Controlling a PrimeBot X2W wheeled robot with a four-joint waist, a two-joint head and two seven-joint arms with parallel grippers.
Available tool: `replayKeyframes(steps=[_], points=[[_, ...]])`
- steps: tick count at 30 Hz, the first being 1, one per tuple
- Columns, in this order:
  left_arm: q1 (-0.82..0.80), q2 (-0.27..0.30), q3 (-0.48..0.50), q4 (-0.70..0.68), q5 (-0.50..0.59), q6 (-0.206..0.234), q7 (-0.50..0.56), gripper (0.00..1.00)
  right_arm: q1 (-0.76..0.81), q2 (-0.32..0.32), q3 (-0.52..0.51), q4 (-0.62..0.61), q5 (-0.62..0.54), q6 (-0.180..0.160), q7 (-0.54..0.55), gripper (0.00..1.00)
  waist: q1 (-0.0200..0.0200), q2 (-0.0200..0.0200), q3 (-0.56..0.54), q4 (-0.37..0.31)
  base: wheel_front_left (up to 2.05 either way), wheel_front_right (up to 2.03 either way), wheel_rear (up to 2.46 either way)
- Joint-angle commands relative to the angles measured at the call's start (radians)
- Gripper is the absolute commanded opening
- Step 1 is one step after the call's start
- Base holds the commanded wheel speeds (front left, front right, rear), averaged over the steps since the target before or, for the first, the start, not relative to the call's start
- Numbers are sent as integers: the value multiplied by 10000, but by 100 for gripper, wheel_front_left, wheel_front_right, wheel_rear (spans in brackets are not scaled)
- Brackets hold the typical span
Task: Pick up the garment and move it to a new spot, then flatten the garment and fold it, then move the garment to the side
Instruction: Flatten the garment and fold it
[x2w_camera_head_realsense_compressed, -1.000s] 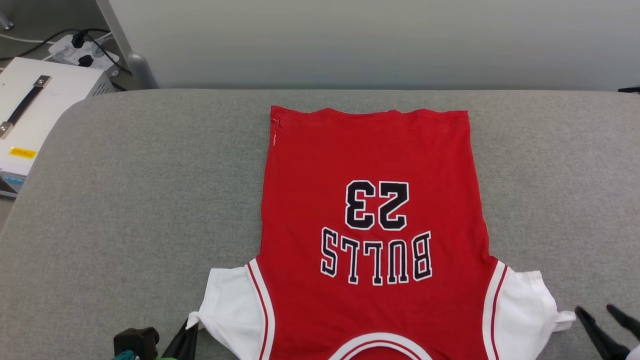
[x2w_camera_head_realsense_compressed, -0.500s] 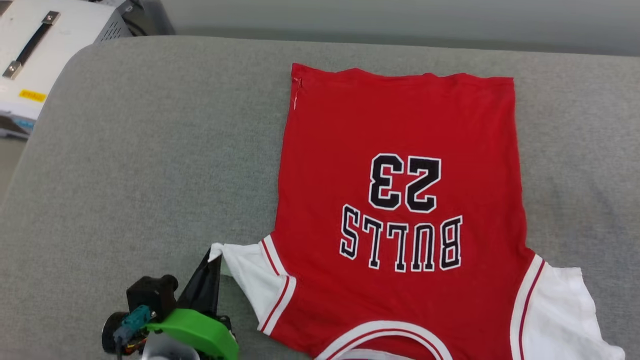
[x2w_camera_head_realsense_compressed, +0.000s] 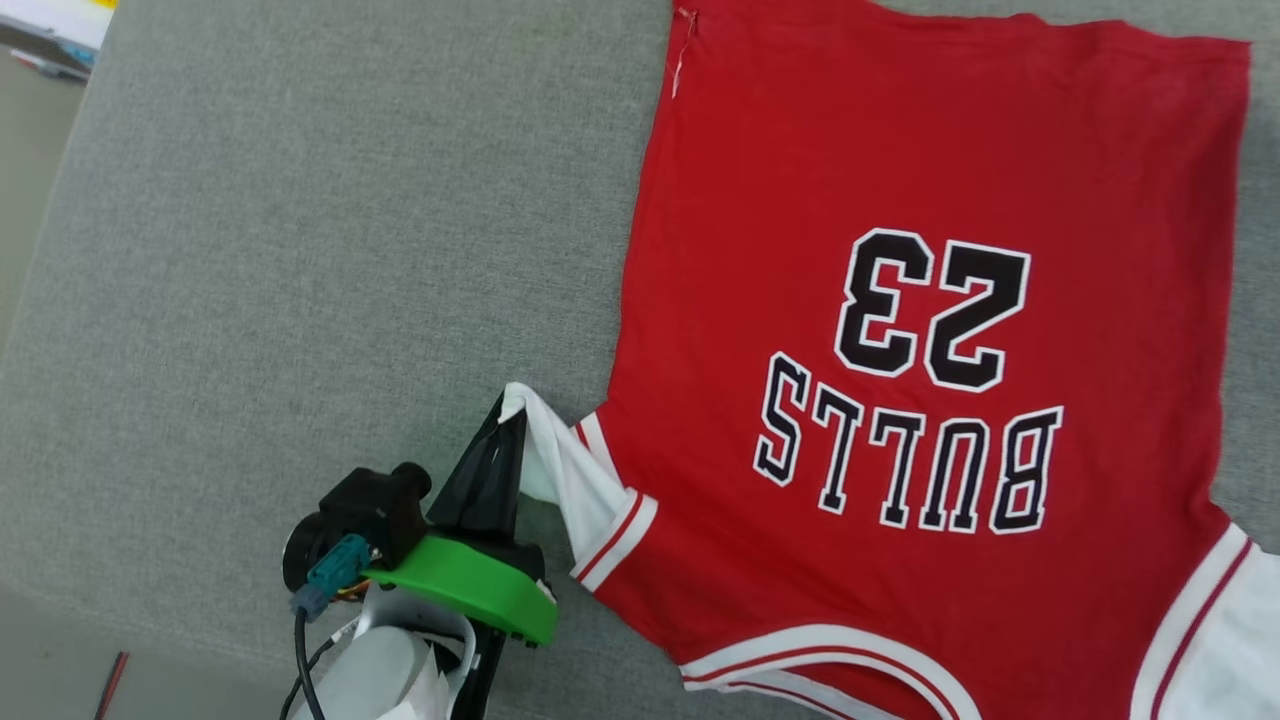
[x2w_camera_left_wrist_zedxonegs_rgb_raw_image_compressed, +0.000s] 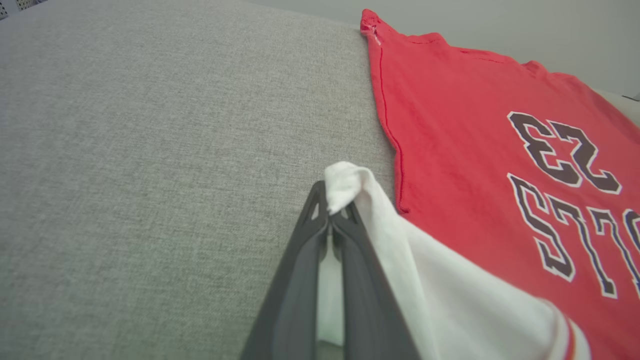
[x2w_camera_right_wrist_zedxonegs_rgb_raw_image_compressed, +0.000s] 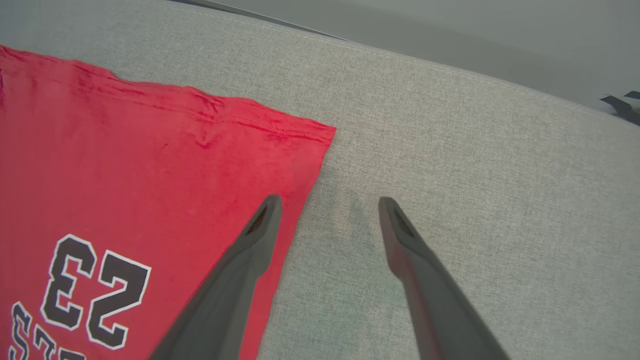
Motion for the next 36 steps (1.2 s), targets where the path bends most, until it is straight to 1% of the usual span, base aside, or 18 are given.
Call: replayKeyframes(steps=[1, 5, 7, 10, 15, 16, 17, 18, 23, 24, 29, 32, 33, 36], points=[[-259, -151, 99, 27, 150, -118, -59, 0, -297, 66, 47, 191, -242, -9, 164, 100, -1, 0, 964, 855, 0, 0, 0], [-414, -544, 336, 31, 514, -454, -59, 0, -794, 380, -93, 1002, -826, -9, 343, 100, -1, 0, 1340, 1127, 0, 0, 0], [-444, -711, 451, 41, 665, -607, -59, 0, -804, 511, -155, 1348, -1028, -9, 316, 100, -1, 0, 1471, 1229, 0, 0, 0], [-469, -923, 617, 130, 857, -824, -59, 0, -555, 618, -181, 1787, -1185, -9, 283, 100, -1, 0, 1581, 1317, 0, 0, 0], [-452, -1229, 934, 389, 1125, -1147, -59, 0, 196, 542, -43, 2203, -1171, -9, 458, 100, -1, 0, 1572, 1335, 0, 0, 0], [-444, -1275, 993, 441, 1164, -1198, -59, 0, 258, 522, -60, 2226, -1126, -9, 484, 96, -1, 0, 1548, 1325, 0, 0, 0], [-426, -1321, 1071, 507, 1209, -1258, -59, 0, 295, 475, -12, 2158, -1119, -9, 431, 25, -1, 0, 1507, 1297, 0, 0, 0], [-409, -1351, 1132, 563, 1244, -1305, -59, 0, 304, 440, 30, 2060, -1119, -9, 331, 0, -1, 0, 1466, 1272, 0, 0, 0], [-269, -1463, 1494, 878, 1435, -1513, -59, 0, 49, 186, 193, 1746, -1030, -9, -468, 0, -1, 0, 951, 1073, 0, 0, 0], [-154, -1487, 1612, 1003, 1510, -1566, -59, 0, -23, 146, 294, 1667, -820, -9, -819, 0, -1, 0, 638, 965, 0, 0, 0], [252, -1501, 1836, 1290, 1647, -1663, -59, 0, 277, -278, 1069, 1025, -120, -9, -1733, 0, -1, 0, -255, 655, 0, 0, 0], [554, -1460, 1923, 1423, 1702, -1710, -59, 0, 833, -763, 1579, 446, 512, -9, -2218, 0, -1, 0, -809, 420, 0, 0, 0], [831, -1377, 2036, 1529, 1732, -1701, -59, 0, 1564, -1169, 1880, -205, 1137, -9, -2614, 0, -1, 0, -1272, 141, 0, 0, 0], [1103, -1275, 2138, 1579, 1746, -1681, -59, 0, 2381, -1579, 1879, -834, 1694, -9, -3069, 0, -1, 0, -1633, -115, 0, 0, 0]])
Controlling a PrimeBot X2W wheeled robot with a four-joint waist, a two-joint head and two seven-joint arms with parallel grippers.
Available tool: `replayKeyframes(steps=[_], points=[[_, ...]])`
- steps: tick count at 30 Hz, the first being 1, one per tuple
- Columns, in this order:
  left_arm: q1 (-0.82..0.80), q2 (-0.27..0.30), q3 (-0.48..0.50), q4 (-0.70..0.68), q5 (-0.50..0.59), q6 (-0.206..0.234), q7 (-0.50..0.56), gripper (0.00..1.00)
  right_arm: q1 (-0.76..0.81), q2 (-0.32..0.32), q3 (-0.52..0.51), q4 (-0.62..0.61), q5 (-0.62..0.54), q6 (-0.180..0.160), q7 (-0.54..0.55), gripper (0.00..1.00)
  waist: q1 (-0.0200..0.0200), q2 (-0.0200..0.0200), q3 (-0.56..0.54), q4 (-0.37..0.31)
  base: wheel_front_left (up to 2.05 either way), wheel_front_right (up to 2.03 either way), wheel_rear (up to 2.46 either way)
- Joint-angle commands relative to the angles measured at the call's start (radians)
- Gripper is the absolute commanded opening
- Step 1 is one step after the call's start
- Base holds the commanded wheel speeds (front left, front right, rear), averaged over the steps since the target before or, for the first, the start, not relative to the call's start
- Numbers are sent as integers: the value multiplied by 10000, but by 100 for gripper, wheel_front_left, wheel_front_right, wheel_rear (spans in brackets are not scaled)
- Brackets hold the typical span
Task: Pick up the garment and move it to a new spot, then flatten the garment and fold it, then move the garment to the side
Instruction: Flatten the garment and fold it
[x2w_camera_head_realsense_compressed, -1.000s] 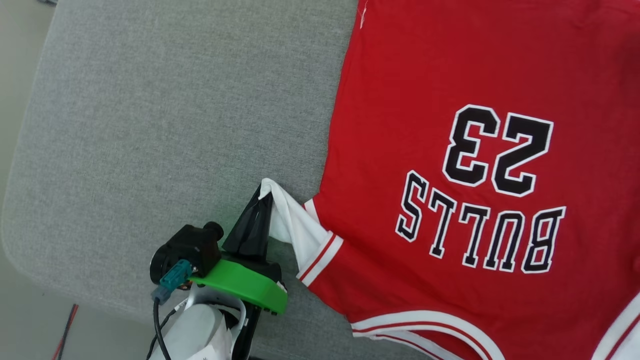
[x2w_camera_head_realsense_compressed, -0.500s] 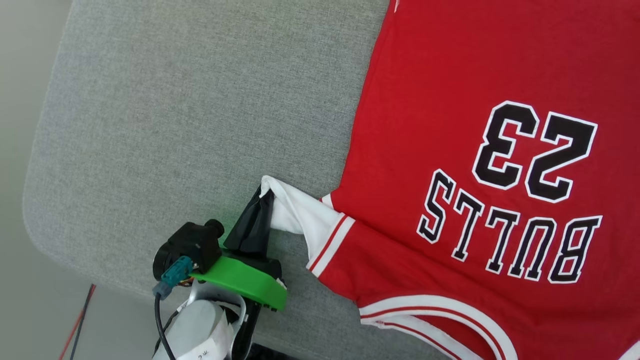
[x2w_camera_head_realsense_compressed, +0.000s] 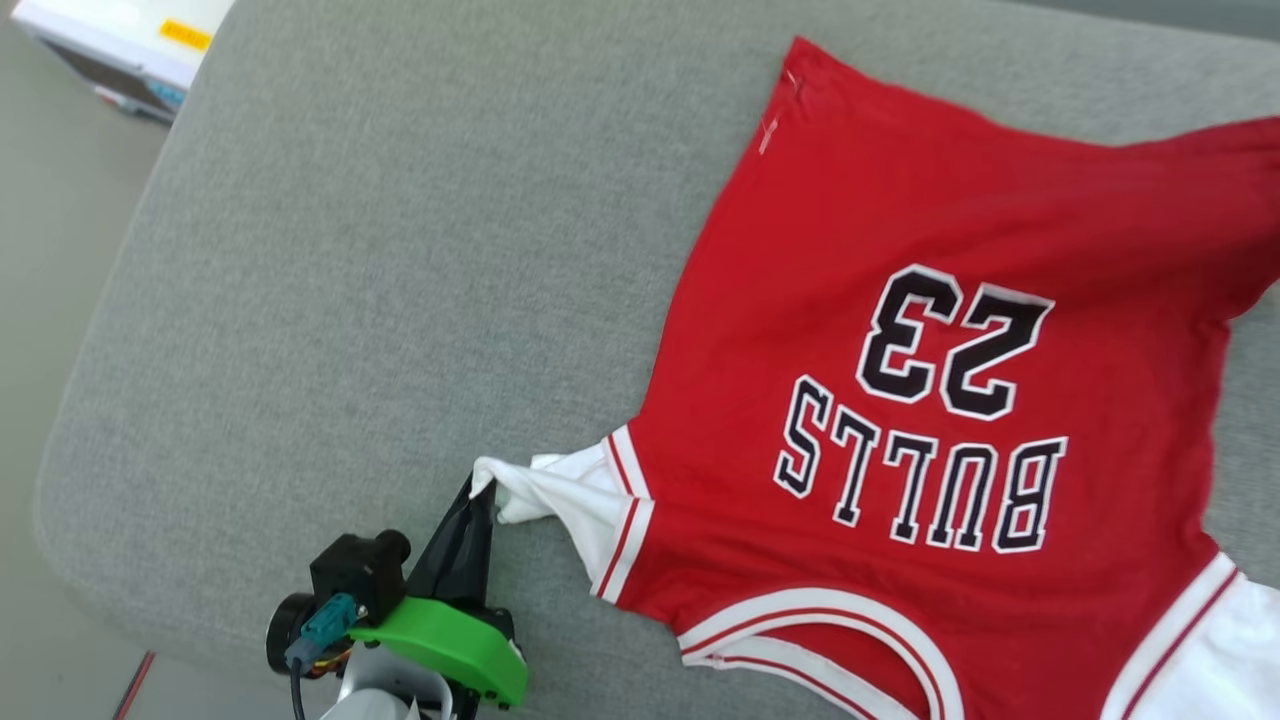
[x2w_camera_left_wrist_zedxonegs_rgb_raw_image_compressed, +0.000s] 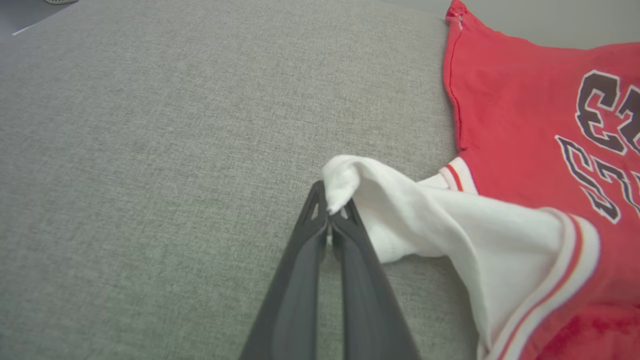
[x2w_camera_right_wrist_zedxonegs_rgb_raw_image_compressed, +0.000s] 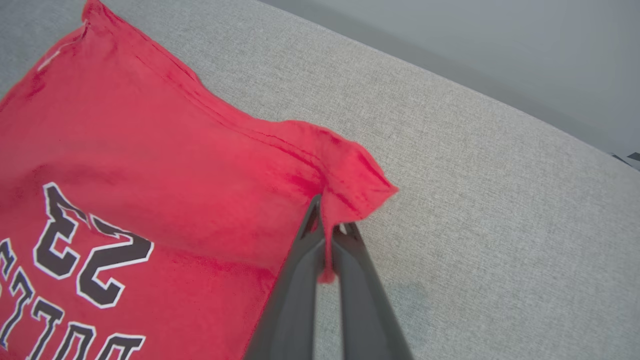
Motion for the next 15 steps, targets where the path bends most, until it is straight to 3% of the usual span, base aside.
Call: replayKeyframes(steps=[1, 9, 15], points=[[125, 100, 39, 53, 89, -12, -59, 0, 416, -225, -73, -213, 186, -7, -215, 0, -1, 0, -815, -643, 0, 0, 0], [750, 323, 267, 146, -19, 105, -59, 0, 3757, -977, -1275, -1655, 598, -7, -1309, 0, -1, 0, -1543, -1235, 0, 0, 0], [1158, 416, 436, 171, -143, 184, -59, 0, 6858, -469, -2956, -2330, 547, -7, -1631, 0, -1, 0, -1919, -1576, 0, 0, 0]])
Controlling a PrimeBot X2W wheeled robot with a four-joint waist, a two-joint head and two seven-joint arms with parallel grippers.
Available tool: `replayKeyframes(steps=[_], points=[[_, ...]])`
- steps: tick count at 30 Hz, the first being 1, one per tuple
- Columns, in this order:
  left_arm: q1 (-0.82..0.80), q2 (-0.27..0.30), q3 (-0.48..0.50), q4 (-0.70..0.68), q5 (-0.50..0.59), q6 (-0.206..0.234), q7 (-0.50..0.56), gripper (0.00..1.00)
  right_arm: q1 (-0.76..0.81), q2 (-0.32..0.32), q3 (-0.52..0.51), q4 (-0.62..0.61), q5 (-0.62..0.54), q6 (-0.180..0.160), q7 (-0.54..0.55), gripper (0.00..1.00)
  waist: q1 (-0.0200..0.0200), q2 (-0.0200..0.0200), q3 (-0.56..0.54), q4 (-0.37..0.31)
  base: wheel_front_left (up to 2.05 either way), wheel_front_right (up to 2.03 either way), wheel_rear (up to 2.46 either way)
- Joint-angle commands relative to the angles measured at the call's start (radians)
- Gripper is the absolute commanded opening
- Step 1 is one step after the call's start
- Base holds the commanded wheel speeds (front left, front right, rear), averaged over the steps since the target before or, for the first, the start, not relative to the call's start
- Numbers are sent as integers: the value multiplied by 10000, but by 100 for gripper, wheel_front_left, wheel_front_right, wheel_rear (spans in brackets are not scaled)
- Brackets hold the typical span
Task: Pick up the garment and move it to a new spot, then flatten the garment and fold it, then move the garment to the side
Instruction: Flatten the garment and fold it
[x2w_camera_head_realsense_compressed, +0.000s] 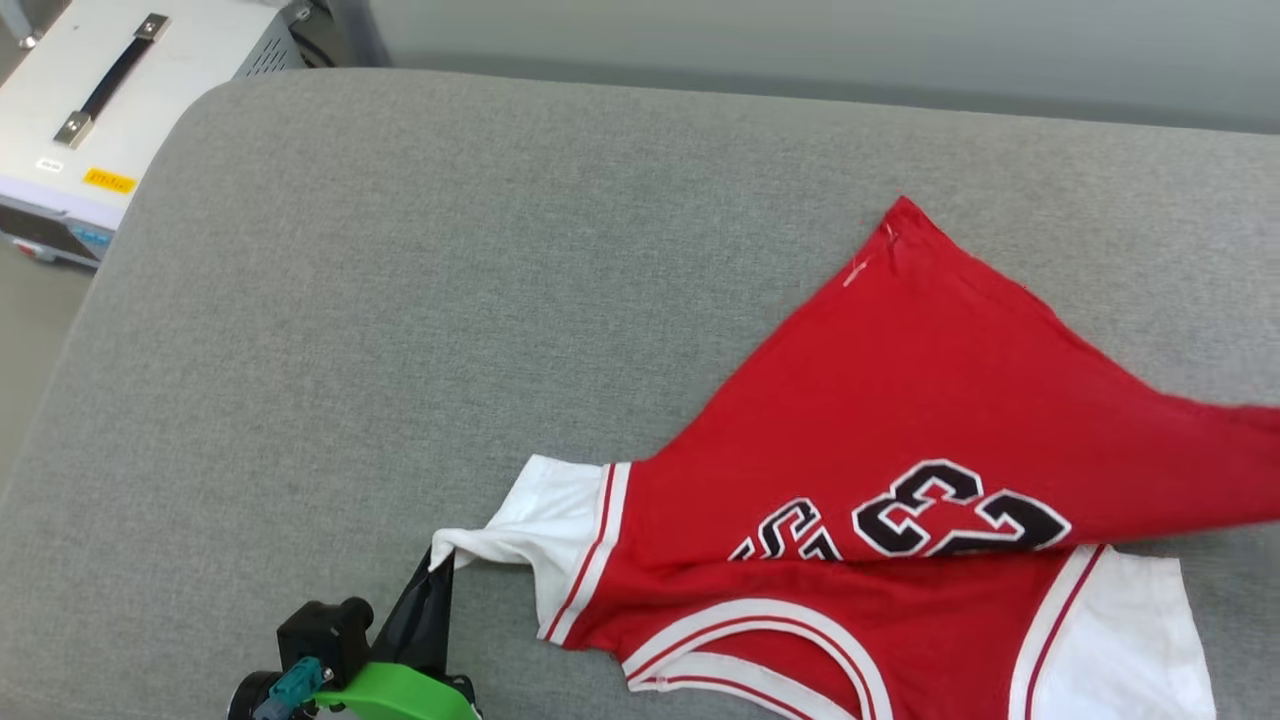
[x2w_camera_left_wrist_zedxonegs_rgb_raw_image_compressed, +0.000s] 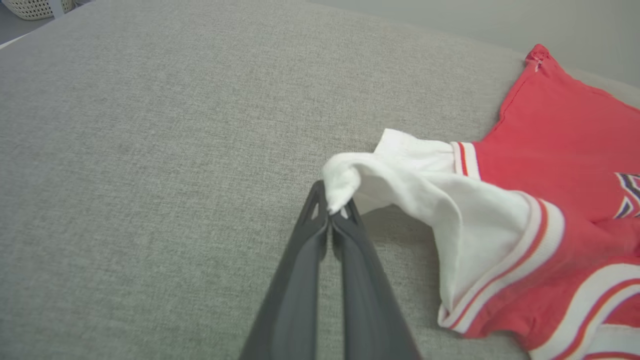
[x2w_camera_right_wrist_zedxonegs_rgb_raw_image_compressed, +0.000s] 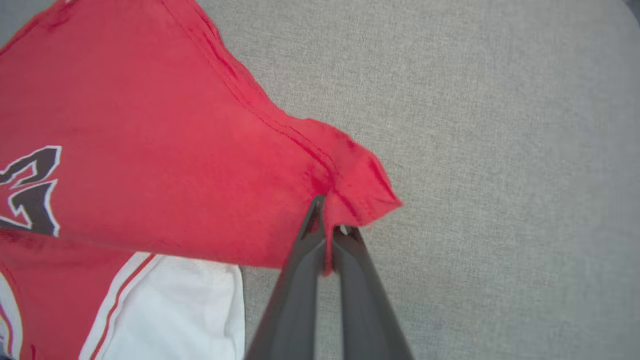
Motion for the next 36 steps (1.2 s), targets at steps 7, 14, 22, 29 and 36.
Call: replayKeyframes(steps=[7, 14, 22, 29, 36], points=[[293, 175, 127, 23, -199, 82, -59, 0, 3434, 1730, -2048, -776, -304, -7, -33, 0, 1, -1, -469, -534, 0, 0, 0], [203, 201, 114, 116, -247, 62, -59, 0, 4921, 3307, -2433, -696, -648, -7, 336, 0, 1, -1, -374, -601, 0, 0, 0], [145, 270, 81, 190, -236, 50, -59, 0, 4271, 3388, -2726, -1070, -926, -7, -8, 100, 1, -1, -449, -647, 0, 0, 0], [-66, 241, -69, -21, -153, 53, -58, 0, 2661, 2414, -2759, -2459, -1030, -7, -59, 100, 1, -1, -210, -442, 0, 0, 0], [-531, 178, -277, -252, -24, 37, -50, 0, 10, 1094, -984, -2938, -1171, -7, 1176, 100, 1, -1, 277, -82, 0, 0, 0]])
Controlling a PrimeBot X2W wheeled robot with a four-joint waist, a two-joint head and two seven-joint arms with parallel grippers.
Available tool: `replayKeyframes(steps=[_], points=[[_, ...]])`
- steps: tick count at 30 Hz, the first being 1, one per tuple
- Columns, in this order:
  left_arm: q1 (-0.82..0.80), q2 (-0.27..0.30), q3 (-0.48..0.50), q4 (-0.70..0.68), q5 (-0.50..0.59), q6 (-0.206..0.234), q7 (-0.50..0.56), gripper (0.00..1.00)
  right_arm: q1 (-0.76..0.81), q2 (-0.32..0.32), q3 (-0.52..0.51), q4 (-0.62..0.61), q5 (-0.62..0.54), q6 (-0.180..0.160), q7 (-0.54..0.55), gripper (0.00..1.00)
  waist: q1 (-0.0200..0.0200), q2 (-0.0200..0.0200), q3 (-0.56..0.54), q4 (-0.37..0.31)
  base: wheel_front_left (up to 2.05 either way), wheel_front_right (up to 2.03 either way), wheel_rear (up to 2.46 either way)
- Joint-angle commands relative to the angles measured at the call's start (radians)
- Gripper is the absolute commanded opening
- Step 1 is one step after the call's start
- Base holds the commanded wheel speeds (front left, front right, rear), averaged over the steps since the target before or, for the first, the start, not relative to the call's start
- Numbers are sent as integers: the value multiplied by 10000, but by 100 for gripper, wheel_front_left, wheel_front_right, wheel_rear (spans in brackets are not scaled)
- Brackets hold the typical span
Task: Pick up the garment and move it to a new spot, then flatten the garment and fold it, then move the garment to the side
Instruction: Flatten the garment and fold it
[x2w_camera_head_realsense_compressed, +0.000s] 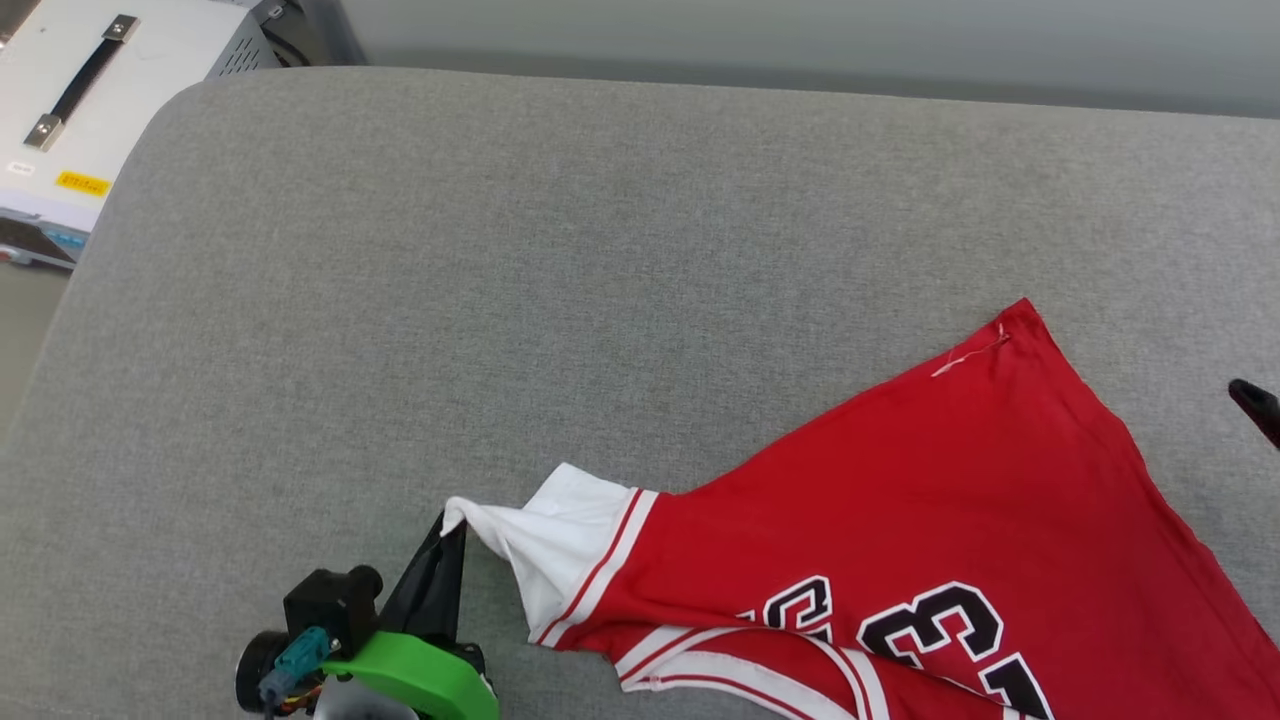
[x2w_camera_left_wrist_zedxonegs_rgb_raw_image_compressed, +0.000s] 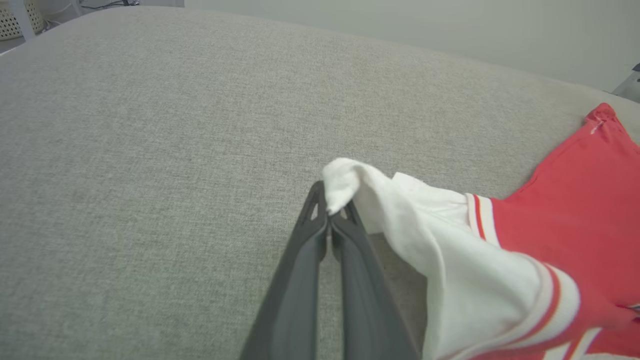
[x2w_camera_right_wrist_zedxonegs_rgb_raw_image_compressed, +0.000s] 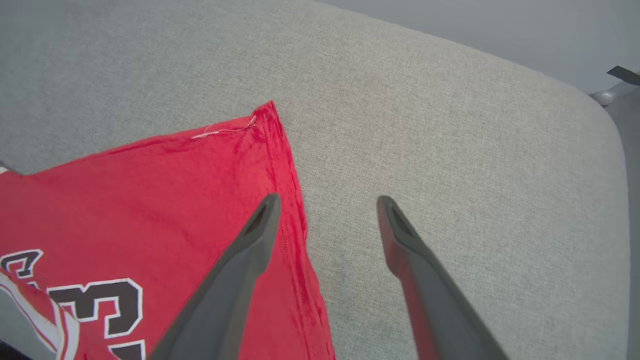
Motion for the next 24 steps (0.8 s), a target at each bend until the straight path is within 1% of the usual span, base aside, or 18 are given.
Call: replayKeyframes(steps=[1, 3, 7, 10, 14, 17, 20, 24], points=[[-269, -2, -34, -62, 147, -1, -50, 0, -616, -126, 426, 28, -77, -7, 345, 100, 0, 0, 279, 267, 0, 0, 0], [-412, -30, -97, -109, 185, -10, -50, 0, -1489, -216, 1136, 309, -200, -7, 843, 100, 0, 0, 410, 408, 0, 0, 0], [-660, -122, -245, -220, 272, -25, -51, 0, -2979, -87, 2365, 1314, -320, -7, 1746, 100, 0, 0, 685, 683, 0, 0, 0], [-857, -205, -349, -303, 321, -48, -52, 0, -3913, 64, 3095, 2171, -441, -7, 2038, 100, 0, 0, 926, 884, 0, 0, 0], [-1078, -302, -440, -424, 386, -66, -54, 0, -4834, 262, 4004, 3375, -615, -7, 2094, 100, 0, 0, 1239, 1122, 0, 0, 0], [-1208, -373, -494, -496, 434, -79, -55, 0, -5351, 345, 4719, 4194, -782, -7, 1873, 100, 0, 0, 1455, 1261, 0, 0, 0], [-1315, -443, -540, -519, 476, -93, -56, 0, -5648, 456, 5230, 4989, -705, -7, 1601, 100, 0, 0, 1610, 1369, 0, 0, 0], [-1398, -517, -551, -490, 512, -110, -57, 0, -5758, 431, 6128, 5899, -663, -7, 1322, 100, 0, 0, 1706, 1434, 0, 0, 0]])
